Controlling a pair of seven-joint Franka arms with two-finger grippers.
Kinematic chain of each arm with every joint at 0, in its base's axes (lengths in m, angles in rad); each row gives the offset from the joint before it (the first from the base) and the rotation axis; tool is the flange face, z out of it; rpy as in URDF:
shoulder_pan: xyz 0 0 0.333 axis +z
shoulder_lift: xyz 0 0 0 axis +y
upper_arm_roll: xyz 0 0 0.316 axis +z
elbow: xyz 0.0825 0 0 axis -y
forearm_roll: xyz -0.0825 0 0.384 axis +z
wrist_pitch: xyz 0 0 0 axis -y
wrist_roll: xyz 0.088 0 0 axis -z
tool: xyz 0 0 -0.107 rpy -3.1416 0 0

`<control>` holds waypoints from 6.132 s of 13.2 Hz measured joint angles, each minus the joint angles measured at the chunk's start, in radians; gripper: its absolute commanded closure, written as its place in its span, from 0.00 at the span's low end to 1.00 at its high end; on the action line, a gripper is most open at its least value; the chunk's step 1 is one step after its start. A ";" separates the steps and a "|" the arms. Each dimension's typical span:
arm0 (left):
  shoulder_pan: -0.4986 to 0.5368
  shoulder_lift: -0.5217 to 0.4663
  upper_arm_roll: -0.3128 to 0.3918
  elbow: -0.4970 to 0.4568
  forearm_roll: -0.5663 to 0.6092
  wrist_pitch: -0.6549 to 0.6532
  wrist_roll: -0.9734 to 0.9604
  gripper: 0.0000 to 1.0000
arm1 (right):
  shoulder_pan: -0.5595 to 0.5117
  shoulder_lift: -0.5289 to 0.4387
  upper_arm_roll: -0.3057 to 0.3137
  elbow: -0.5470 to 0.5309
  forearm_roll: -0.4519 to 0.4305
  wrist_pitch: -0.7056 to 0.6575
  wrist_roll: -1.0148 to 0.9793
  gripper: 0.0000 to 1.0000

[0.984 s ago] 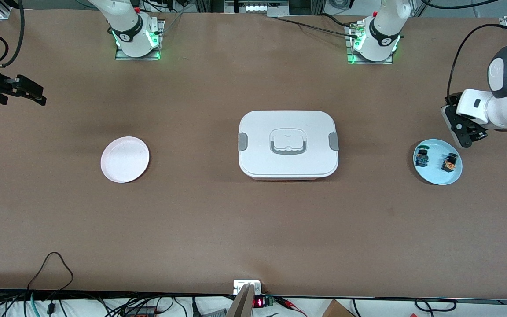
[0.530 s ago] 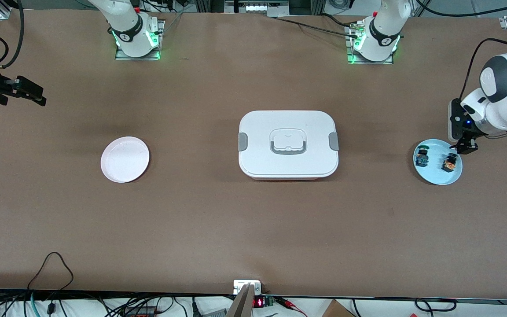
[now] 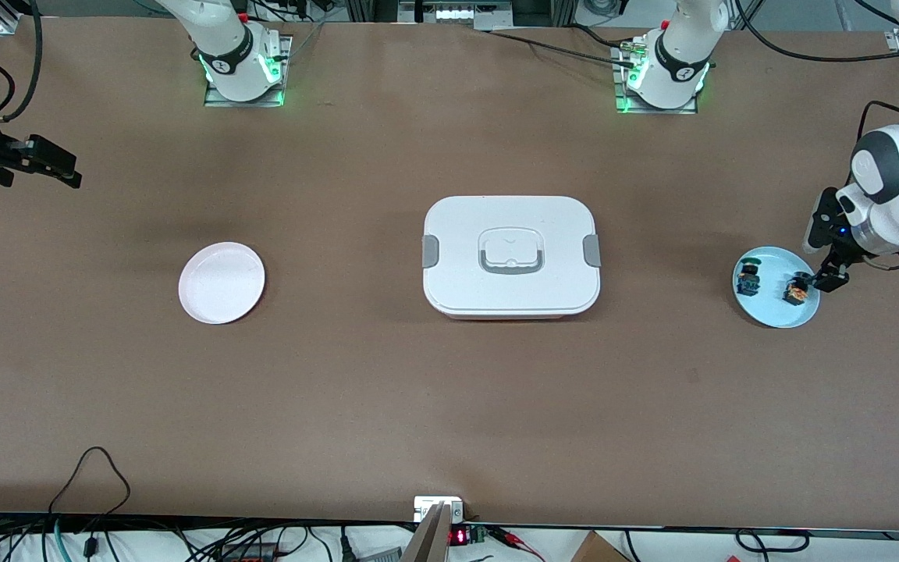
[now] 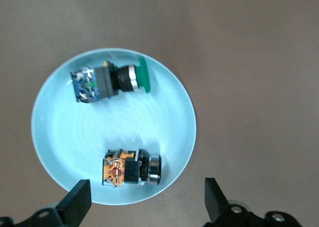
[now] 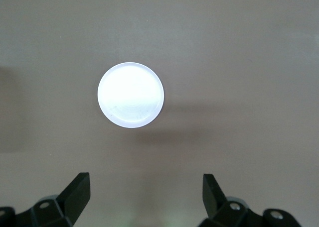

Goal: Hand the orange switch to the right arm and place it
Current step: 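Lower the left gripper over the orange switch in the blue dish, then close the left gripper on the orange switch, then lift the orange switch and carry it over the white box, then hold the switch with the left gripper while the right gripper approaches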

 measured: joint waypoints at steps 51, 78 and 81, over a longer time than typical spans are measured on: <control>0.080 0.234 -0.325 0.643 -0.380 -0.923 -0.225 1.00 | -0.001 0.011 0.000 0.000 0.000 0.000 -0.001 0.00; 0.043 0.066 -0.846 0.344 -1.472 -0.515 -0.376 0.99 | 0.016 0.121 0.013 -0.008 0.929 -0.092 -0.006 0.00; 0.043 0.066 -0.859 0.334 -1.535 -0.515 -0.342 1.00 | 0.023 0.174 0.014 -0.059 1.185 -0.092 -0.012 0.00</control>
